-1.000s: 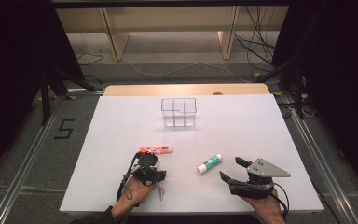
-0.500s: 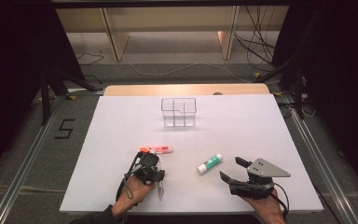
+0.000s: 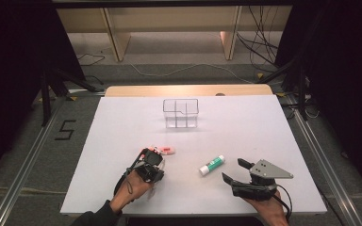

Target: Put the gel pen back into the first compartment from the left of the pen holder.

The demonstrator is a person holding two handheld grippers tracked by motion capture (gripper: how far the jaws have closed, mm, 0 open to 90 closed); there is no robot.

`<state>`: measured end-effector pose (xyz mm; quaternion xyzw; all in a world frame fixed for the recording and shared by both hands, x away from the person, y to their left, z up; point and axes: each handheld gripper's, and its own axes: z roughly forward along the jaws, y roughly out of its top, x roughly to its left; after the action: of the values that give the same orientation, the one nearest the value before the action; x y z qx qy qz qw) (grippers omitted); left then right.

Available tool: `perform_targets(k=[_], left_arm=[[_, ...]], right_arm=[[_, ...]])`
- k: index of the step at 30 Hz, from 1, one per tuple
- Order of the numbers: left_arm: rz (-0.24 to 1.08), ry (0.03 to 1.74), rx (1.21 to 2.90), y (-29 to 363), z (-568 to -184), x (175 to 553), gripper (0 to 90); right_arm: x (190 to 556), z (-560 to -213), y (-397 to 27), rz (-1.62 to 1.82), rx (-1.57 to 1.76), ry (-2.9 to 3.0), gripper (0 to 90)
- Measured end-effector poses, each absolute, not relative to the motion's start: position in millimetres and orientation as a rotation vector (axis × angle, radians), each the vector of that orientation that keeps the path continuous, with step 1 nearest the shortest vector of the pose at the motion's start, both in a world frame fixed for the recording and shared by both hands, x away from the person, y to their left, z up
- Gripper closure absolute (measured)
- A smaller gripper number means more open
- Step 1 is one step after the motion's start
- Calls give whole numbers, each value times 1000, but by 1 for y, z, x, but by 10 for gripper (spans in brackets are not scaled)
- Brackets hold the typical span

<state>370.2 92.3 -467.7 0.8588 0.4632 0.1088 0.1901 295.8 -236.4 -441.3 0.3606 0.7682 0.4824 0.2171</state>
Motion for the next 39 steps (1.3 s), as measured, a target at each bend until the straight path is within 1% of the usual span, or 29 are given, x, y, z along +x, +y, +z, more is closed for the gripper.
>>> perform_targets(k=[3, 8, 11, 14, 21, 26, 29, 34, 39], left_arm=[[288, 1284, 2445, 92, -467, 374, 782], [265, 1241, 2533, 88, -465, 381, 781], [246, 1229, 2550, 88, -464, 383, 782], [255, 1210, 2569, 87, -464, 384, 778], [246, 1133, 2618, 86, -463, 386, 794], [229, 1104, 2578, 91, -455, 387, 795], [235, 1080, 2522, 93, -444, 385, 795], [227, 1050, 2403, 100, -426, 385, 794], [255, 1043, 2268, 102, -418, 386, 794]], right_arm=[[296, -442, -237, 1337, 998, 2128, 254], [296, -442, -237, 1336, 1000, 2128, 255], [296, -442, -237, 1338, 1002, 2127, 255], [296, -442, -237, 1335, 1003, 2128, 256], [296, -441, -237, 1336, 997, 2127, 256], [296, -440, -239, 1343, 1008, 2121, 256], [296, -441, -239, 1340, 1006, 2122, 256], [296, -441, -239, 1347, 999, 2119, 256], [296, -441, -239, 1346, 1011, 2120, 256]])
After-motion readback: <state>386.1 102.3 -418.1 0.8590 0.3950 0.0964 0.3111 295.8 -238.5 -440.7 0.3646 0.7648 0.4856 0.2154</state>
